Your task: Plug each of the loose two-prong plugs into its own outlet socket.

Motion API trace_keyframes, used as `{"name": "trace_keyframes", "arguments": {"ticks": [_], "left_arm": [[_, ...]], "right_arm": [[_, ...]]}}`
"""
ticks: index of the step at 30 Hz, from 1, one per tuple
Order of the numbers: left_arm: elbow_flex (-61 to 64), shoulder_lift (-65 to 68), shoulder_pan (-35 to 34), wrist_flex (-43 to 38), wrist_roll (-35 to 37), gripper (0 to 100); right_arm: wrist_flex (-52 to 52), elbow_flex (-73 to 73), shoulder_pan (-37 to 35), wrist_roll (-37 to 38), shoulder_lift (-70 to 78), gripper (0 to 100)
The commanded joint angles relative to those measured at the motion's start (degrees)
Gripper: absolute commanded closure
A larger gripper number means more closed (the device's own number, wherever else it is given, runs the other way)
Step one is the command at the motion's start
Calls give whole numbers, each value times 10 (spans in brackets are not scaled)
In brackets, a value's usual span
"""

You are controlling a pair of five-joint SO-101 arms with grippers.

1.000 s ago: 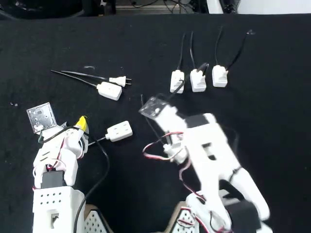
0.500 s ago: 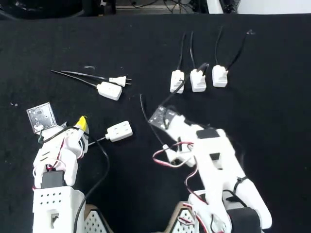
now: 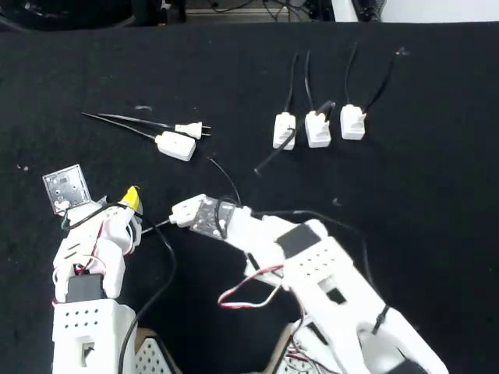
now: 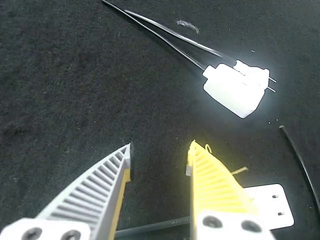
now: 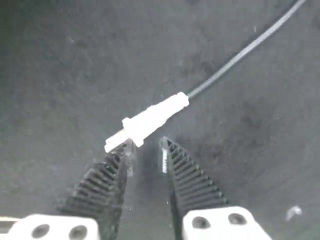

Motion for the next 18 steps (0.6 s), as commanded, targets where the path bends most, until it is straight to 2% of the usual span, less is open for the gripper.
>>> {"name": "trace_keyframes", "arguments": {"ticks": [1, 4, 8, 12, 18], "left_arm": [[-14, -7, -5, -6, 2, 812], [-14, -7, -5, -6, 2, 812], [-14, -7, -5, -6, 2, 812], [-14, -7, -5, -6, 2, 812], [-14, -7, -5, -6, 2, 812]], "right_arm": [[1, -12, -16, -15, -36, 923], [4, -12, 6, -14, -45, 923], [-4, -17, 74, -11, -56, 923], [-43, 0, 124, -11, -61, 926], [-105, 76, 127, -11, -61, 925]]}}
